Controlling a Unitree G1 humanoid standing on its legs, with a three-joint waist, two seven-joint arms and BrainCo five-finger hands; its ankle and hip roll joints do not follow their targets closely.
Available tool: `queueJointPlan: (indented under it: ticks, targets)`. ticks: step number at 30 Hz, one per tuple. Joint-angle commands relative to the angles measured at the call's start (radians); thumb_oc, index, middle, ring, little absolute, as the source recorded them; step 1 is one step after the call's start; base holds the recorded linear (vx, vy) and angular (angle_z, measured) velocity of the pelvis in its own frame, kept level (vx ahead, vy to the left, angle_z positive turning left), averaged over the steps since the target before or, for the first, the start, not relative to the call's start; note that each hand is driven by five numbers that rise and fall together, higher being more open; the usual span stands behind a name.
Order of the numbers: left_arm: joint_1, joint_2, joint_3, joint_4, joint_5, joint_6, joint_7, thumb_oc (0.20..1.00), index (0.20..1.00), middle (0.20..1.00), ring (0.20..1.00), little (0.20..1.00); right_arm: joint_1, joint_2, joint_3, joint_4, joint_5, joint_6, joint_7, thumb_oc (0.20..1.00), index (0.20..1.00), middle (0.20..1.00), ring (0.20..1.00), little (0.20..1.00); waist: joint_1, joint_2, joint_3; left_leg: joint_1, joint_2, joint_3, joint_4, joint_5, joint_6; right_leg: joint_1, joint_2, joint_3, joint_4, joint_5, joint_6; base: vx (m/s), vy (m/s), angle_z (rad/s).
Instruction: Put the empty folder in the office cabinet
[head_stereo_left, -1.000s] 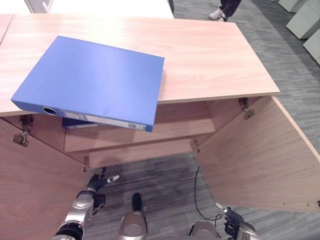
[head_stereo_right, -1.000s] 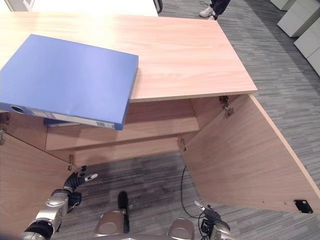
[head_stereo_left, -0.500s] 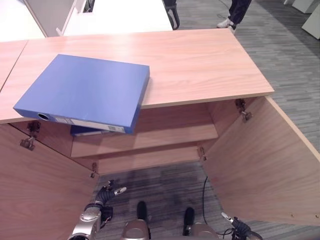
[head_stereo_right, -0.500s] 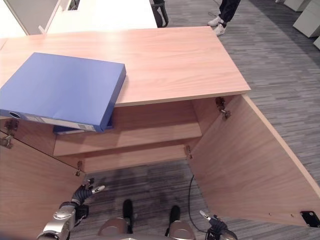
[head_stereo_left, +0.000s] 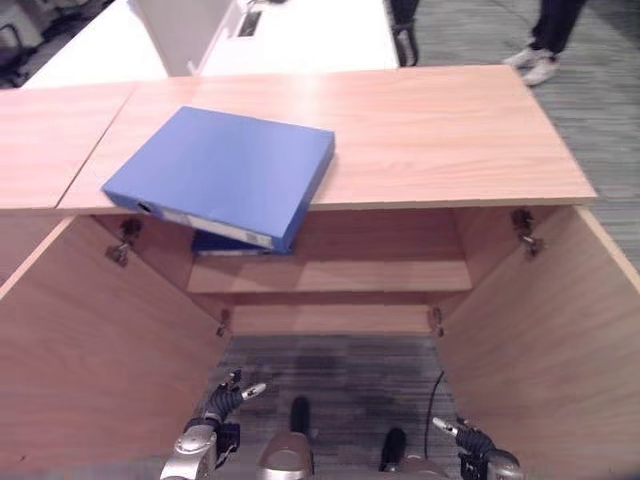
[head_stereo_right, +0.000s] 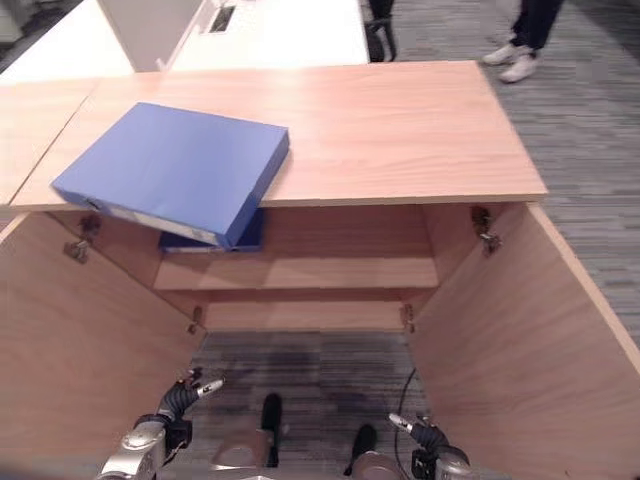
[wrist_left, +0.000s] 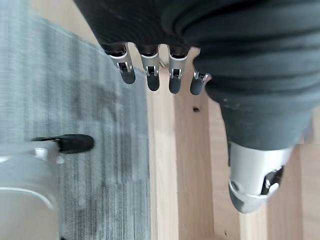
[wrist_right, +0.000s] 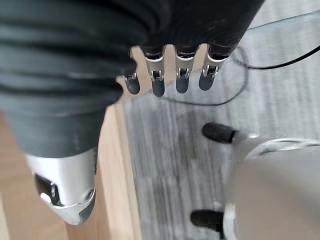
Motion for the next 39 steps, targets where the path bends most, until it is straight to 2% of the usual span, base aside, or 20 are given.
queueJointPlan:
  ticks: [1, 2, 3, 5, 9, 10, 12, 13, 14, 18, 20, 21, 25, 26, 28, 30, 33, 35, 39]
  targets:
    - [-0.072, 0.032, -0.009, -0.053, 0.008, -0.044, -0.004, 1.000, 1.000, 1.000, 1.000, 1.000, -0.052, -0.025, 0.003, -0.058, -0.025, -0.034, 0.001, 1.000, 1.000, 1.000, 1.000, 1.000, -0.016, -0.077, 0.045, -0.075, 0.055, 0.063, 0.281, -0.112, -0.055, 0.036, -0.115, -0.005, 0.009, -0.129, 0.072, -0.15, -0.003, 0.29]
    - [-0.072, 0.032, -0.009, -0.053, 0.008, -0.044, -0.004, 1.000, 1.000, 1.000, 1.000, 1.000, -0.052, -0.025, 0.003, -0.058, -0.025, -0.034, 0.001, 1.000, 1.000, 1.000, 1.000, 1.000, -0.016, -0.077, 0.045, -0.075, 0.055, 0.063, 0.281, -0.112, -0.055, 0.036, -0.115, -0.005, 0.009, -0.129, 0.072, -0.18, 0.041, 0.37]
    - [-0.051, 0.030, -0.003, -0.067, 0.010, -0.037, -0.012, 1.000, 1.000, 1.000, 1.000, 1.000, -0.059, -0.030, -0.005, -0.057, -0.023, -0.032, 0.002, 1.000, 1.000, 1.000, 1.000, 1.000, -0.028, -0.077, 0.030, -0.028, 0.082, 0.101, 0.307, -0.144, -0.048, 0.012, -0.124, -0.023, 0.016, -0.122, 0.071, -0.13, 0.063, 0.30]
    - [-0.030, 0.025, 0.005, -0.063, 0.011, -0.033, -0.018, 1.000, 1.000, 1.000, 1.000, 1.000, -0.055, -0.031, -0.013, -0.053, -0.017, -0.027, 0.005, 1.000, 1.000, 1.000, 1.000, 1.000, -0.036, -0.068, 0.016, 0.043, 0.108, 0.109, 0.298, -0.169, -0.053, 0.007, -0.124, -0.037, 0.026, -0.120, 0.072, -0.09, 0.100, 0.21]
    - [-0.013, 0.019, 0.013, -0.048, 0.019, -0.031, -0.017, 1.000, 1.000, 1.000, 1.000, 1.000, -0.052, -0.029, -0.019, -0.053, -0.018, -0.022, 0.011, 1.000, 1.000, 1.000, 1.000, 1.000, -0.052, -0.063, -0.008, 0.102, 0.109, 0.088, 0.260, -0.173, -0.069, -0.017, -0.142, -0.057, 0.046, -0.097, 0.085, -0.04, 0.127, 0.26]
    - [-0.016, 0.020, 0.007, -0.046, 0.020, -0.028, -0.019, 1.000, 1.000, 1.000, 1.000, 1.000, -0.045, -0.027, -0.026, -0.051, -0.013, -0.018, 0.011, 1.000, 1.000, 1.000, 1.000, 1.000, -0.064, -0.056, -0.020, 0.139, 0.118, 0.113, 0.205, -0.194, -0.068, -0.030, -0.161, -0.084, 0.056, -0.081, 0.098, -0.07, 0.185, 0.25]
    - [-0.016, 0.020, 0.007, -0.046, 0.020, -0.027, -0.019, 1.000, 1.000, 1.000, 1.000, 1.000, -0.045, -0.027, -0.026, -0.051, -0.013, -0.018, 0.011, 1.000, 1.000, 1.000, 1.000, 1.000, -0.063, -0.056, -0.020, 0.142, 0.117, 0.115, 0.200, -0.192, -0.067, -0.030, -0.162, -0.084, 0.057, -0.081, 0.099, -0.06, 0.152, 0.26]
    - [-0.019, 0.022, 0.004, -0.053, 0.031, -0.020, -0.023, 1.000, 1.000, 1.000, 1.000, 1.000, -0.038, -0.019, -0.055, -0.038, -0.002, -0.011, 0.005, 1.000, 1.000, 1.000, 1.000, 1.000, -0.069, -0.051, -0.036, 0.170, 0.093, 0.141, 0.119, -0.227, -0.056, -0.046, -0.195, -0.095, 0.081, -0.058, 0.116, -0.09, 0.239, 0.21]
    - [-0.023, 0.022, 0.001, -0.048, 0.034, -0.019, -0.023, 1.000, 1.000, 1.000, 1.000, 1.000, -0.039, -0.016, -0.063, -0.035, 0.002, -0.010, 0.002, 1.000, 1.000, 1.000, 1.000, 1.000, -0.069, -0.050, -0.034, 0.171, 0.087, 0.137, 0.116, -0.232, -0.054, -0.046, -0.203, -0.094, 0.088, -0.053, 0.120, -0.11, 0.318, 0.36]
    - [-0.031, 0.035, -0.010, -0.042, 0.053, -0.020, -0.027, 1.000, 1.000, 1.000, 1.000, 1.000, -0.028, 0.006, -0.087, -0.039, 0.013, -0.004, -0.001, 1.000, 1.000, 1.000, 1.000, 1.000, -0.075, -0.064, -0.043, 0.189, 0.022, 0.130, 0.051, -0.237, -0.020, -0.068, -0.263, -0.087, 0.125, -0.017, 0.151, -0.04, 0.217, 0.20]
    - [-0.032, 0.037, -0.008, -0.034, 0.063, -0.020, -0.027, 1.000, 1.000, 1.000, 1.000, 1.000, -0.027, 0.016, -0.086, -0.036, 0.009, -0.003, 0.000, 1.000, 1.000, 1.000, 1.000, 1.000, -0.076, -0.068, -0.044, 0.194, 0.006, 0.134, 0.034, -0.238, -0.009, -0.078, -0.279, -0.082, 0.135, -0.004, 0.161, -0.05, 0.188, 0.06]
    - [-0.033, 0.040, -0.006, -0.024, 0.071, -0.020, -0.026, 1.000, 1.000, 1.000, 1.000, 1.000, -0.028, 0.029, -0.085, -0.030, 0.004, 0.001, 0.000, 1.000, 1.000, 1.000, 1.000, 1.000, -0.075, -0.073, -0.042, 0.208, -0.017, 0.141, 0.005, -0.236, 0.005, -0.093, -0.301, -0.075, 0.157, 0.016, 0.177, -0.05, 0.213, 0.02]
    - [-0.035, 0.048, 0.004, -0.019, 0.069, -0.020, -0.024, 1.000, 1.000, 1.000, 1.000, 1.000, -0.031, 0.053, -0.085, -0.031, 0.006, 0.003, 0.000, 1.000, 1.000, 1.000, 1.000, 1.000, -0.070, -0.084, -0.028, 0.222, -0.047, 0.157, -0.022, -0.237, 0.029, -0.125, -0.333, -0.061, 0.207, 0.061, 0.204, -0.07, 0.175, 0.00]
    - [-0.040, 0.052, 0.001, -0.013, 0.066, -0.022, -0.023, 1.000, 1.000, 1.000, 1.000, 1.000, -0.036, 0.058, -0.080, -0.031, 0.011, 0.000, 0.000, 1.000, 1.000, 1.000, 1.000, 1.000, -0.069, -0.082, -0.020, 0.222, -0.046, 0.157, -0.022, -0.238, 0.032, -0.131, -0.327, -0.038, 0.230, 0.055, 0.208, -0.10, 0.118, -0.07]
    - [-0.054, 0.060, -0.008, -0.014, 0.065, -0.026, -0.018, 1.000, 1.000, 1.000, 1.000, 1.000, -0.045, 0.064, -0.075, -0.030, 0.019, -0.002, 0.000, 1.000, 1.000, 1.000, 1.000, 1.000, -0.075, -0.080, -0.011, 0.208, -0.055, 0.145, -0.023, -0.222, 0.047, -0.152, -0.296, 0.049, 0.277, 0.035, 0.209, -0.12, 0.131, 0.01]
    - [-0.063, 0.067, -0.015, -0.015, 0.077, -0.026, -0.020, 1.000, 1.000, 1.000, 1.000, 1.000, -0.047, 0.067, -0.065, -0.027, 0.020, -0.005, 0.000, 1.000, 1.000, 1.000, 1.000, 1.000, -0.072, -0.073, -0.011, 0.197, -0.065, 0.139, -0.020, -0.216, 0.066, -0.141, -0.246, 0.105, 0.319, -0.032, 0.199, -0.10, 0.118, 0.02]
    - [-0.057, 0.075, -0.024, -0.042, 0.093, -0.031, -0.022, 1.000, 1.000, 1.000, 1.000, 1.000, -0.042, 0.066, -0.056, -0.035, 0.014, -0.013, 0.001, 1.000, 1.000, 1.000, 1.000, 1.000, -0.051, -0.077, -0.036, 0.172, -0.081, 0.142, -0.019, -0.203, 0.076, -0.089, -0.212, 0.081, 0.290, -0.092, 0.175, -0.05, 0.037, 0.06]
    - [-0.048, 0.083, -0.021, -0.086, 0.111, -0.036, -0.018, 1.000, 1.000, 1.000, 1.000, 1.000, -0.040, 0.064, -0.055, -0.036, 0.013, -0.015, 0.001, 1.000, 1.000, 1.000, 1.000, 1.000, -0.039, -0.085, -0.051, 0.169, -0.088, 0.140, -0.018, -0.203, 0.075, -0.061, -0.207, 0.078, 0.238, -0.093, 0.169, 0.02, -0.036, -0.08]
    - [-0.032, 0.107, 0.004, -0.205, 0.188, -0.049, 0.021, 1.000, 1.000, 1.000, 1.000, 1.000, -0.038, 0.054, -0.057, -0.027, -0.007, -0.012, -0.001, 1.000, 1.000, 1.000, 1.000, 1.000, -0.022, -0.086, -0.067, 0.164, -0.069, 0.145, -0.018, -0.193, 0.060, -0.026, -0.211, 0.067, 0.149, -0.071, 0.173, 0.02, -0.081, -0.07]
